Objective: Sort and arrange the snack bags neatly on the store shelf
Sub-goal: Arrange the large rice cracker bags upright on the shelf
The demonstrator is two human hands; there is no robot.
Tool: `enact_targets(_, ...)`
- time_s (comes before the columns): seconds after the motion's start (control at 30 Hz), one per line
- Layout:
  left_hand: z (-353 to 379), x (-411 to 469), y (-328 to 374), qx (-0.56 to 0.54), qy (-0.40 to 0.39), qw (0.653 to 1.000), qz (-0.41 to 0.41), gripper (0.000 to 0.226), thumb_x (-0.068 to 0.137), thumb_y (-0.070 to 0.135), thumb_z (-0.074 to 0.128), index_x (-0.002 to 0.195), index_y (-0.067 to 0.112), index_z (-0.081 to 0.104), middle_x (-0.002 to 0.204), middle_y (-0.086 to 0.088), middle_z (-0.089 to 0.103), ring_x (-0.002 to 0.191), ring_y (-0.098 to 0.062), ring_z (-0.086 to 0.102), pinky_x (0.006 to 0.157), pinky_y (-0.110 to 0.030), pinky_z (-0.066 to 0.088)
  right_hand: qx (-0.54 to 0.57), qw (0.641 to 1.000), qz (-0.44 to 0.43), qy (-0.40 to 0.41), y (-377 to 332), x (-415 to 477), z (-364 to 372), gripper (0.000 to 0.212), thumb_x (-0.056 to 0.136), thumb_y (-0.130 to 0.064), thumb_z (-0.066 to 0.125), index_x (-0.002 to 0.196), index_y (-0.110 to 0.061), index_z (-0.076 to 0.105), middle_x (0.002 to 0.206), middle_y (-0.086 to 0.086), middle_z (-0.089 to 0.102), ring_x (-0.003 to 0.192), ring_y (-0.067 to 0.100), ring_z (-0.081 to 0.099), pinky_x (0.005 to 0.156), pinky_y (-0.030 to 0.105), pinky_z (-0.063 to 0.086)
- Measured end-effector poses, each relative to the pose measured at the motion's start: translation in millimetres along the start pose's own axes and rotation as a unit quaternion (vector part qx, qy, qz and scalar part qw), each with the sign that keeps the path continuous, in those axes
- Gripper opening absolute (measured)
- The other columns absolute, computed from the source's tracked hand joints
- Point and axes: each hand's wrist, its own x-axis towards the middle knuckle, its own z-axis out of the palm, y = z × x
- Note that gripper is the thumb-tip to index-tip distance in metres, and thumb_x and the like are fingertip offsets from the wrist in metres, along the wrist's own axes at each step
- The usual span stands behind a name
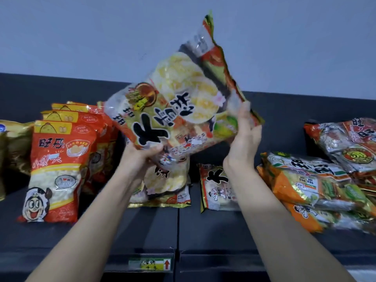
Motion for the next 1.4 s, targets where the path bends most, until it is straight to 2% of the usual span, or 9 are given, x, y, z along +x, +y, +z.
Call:
enact_targets(0.13, -35.5, 2.8, 22.4, 0.090, 0.088, 0.992, 0.022, 0.043, 0.069, -0.007, 0.071, 0.109, -0.012, 0.055, 0.090, -0.015, 0.070, 0.088, -0.033, 0.067, 0.082, -0.041, 0.054, -0.048, 0.999, -0.020, 0.003, -1.8, 10.8, -9.1, 0.068, 0.083, -0.042, 0.072, 0.136, -0.016, 0.040, 0.119, 0.005, 0.062, 0.109, 0.010, 0.062, 0.095, 0.024, 0.050)
enact_targets(0.2, -40.6, 0.4, 35.3, 0.112, 0.121, 0.986, 0.026, 0.035, 0.067, -0.013, 0.063, 0.101, -0.015, 0.055, 0.080, -0.019, 0.063, 0.069, -0.030, 0.062, 0.057, -0.027, 0.053, -0.094, 0.993, -0.057, -0.042, 2.5, 13.3, -12.2, 0.062, 0.086, -0.032, 0.069, 0.139, -0.017, 0.039, 0.126, 0.004, 0.059, 0.109, 0.004, 0.058, 0.085, 0.011, 0.046)
enact_targets(0.37, -33.2, -13.6, 67.7, 0.174, 0.136, 0.975, 0.034, 0.017, 0.066, -0.006, 0.049, 0.062, 0.005, 0.038, 0.040, -0.006, 0.044, 0.030, -0.016, 0.040, 0.033, -0.014, 0.030, -0.097, 0.966, 0.033, -0.239, 3.6, 11.5, -13.1, 0.072, 0.058, -0.086, 0.059, 0.090, -0.024, 0.077, 0.098, 0.000, 0.075, 0.100, 0.018, 0.069, 0.088, 0.037, 0.052)
enact_targets(0.53, -45.1, -18.3, 93.1, 0.342, 0.099, 0.933, 0.041, 0.020, 0.047, 0.008, 0.048, 0.067, 0.009, 0.051, 0.061, -0.009, 0.049, 0.053, -0.022, 0.047, 0.050, -0.024, 0.037, -0.219, 0.819, 0.160, -0.506, 1.8, 16.5, -22.0, 0.068, 0.059, -0.066, 0.078, 0.110, -0.021, 0.073, 0.115, 0.031, 0.063, 0.097, 0.043, 0.065, 0.083, 0.043, 0.044)
enact_targets(0.63, -45.6, -17.4, 91.9, 0.481, 0.096, 0.871, 0.034, 0.019, 0.048, 0.019, 0.051, 0.066, 0.018, 0.057, 0.062, -0.001, 0.058, 0.068, -0.026, 0.053, 0.068, -0.033, 0.043, -0.329, 0.730, 0.149, -0.580, 3.7, 3.7, -16.5, 0.056, 0.070, -0.031, 0.076, 0.124, -0.029, 0.061, 0.116, 0.009, 0.069, 0.101, 0.021, 0.067, 0.086, 0.035, 0.051)
enact_targets(0.83, -32.0, -10.0, 60.9, 0.625, 0.093, 0.761, 0.145, 0.059, 0.056, 0.031, 0.055, 0.115, 0.029, 0.061, 0.112, -0.002, 0.058, 0.121, -0.026, 0.043, 0.111, -0.050, 0.011, -0.451, 0.766, 0.036, -0.458, 37.0, -8.4, -11.3, 0.048, 0.071, -0.028, 0.085, 0.112, -0.036, 0.060, 0.100, -0.012, 0.070, 0.100, 0.010, 0.065, 0.093, 0.031, 0.051)
enact_targets(1.03, -44.5, -5.3, 10.0, 0.486, 0.083, 0.868, 0.060, 0.135, 0.060, 0.051, 0.085, 0.153, 0.026, -0.010, 0.159, -0.008, 0.007, 0.146, -0.027, 0.011, 0.116, -0.051, 0.016, -0.328, 0.848, 0.187, -0.371, 95.7, -10.3, -39.4, 0.052, 0.075, -0.020, 0.083, 0.121, -0.021, 0.059, 0.114, -0.006, 0.071, 0.107, 0.013, 0.066, 0.103, 0.043, 0.047)
enact_targets(1.2, -45.3, -14.6, -18.9, 0.318, 0.051, 0.947, -0.011, 0.095, 0.065, 0.004, 0.087, 0.140, 0.018, 0.032, 0.120, 0.005, 0.046, 0.099, -0.020, 0.060, 0.054, -0.027, 0.058, -0.383, 0.853, 0.173, -0.310, 117.9, -15.4, -47.5, 0.047, 0.074, -0.032, 0.083, 0.114, -0.021, 0.060, 0.104, -0.011, 0.067, 0.099, 0.010, 0.064, 0.087, 0.032, 0.052)
enact_targets(1.4, -54.7, -11.3, -37.6, 0.380, 0.078, 0.921, 0.036, 0.103, 0.065, 0.019, 0.089, 0.147, 0.028, 0.027, 0.127, 0.001, 0.038, 0.121, -0.017, 0.041, 0.099, -0.042, 0.045, -0.527, 0.832, 0.031, -0.173, 108.0, 0.1, -64.3, 0.049, 0.087, -0.063, 0.054, 0.111, -0.021, 0.064, 0.102, -0.008, 0.067, 0.100, 0.014, 0.062, 0.083, 0.034, 0.051)
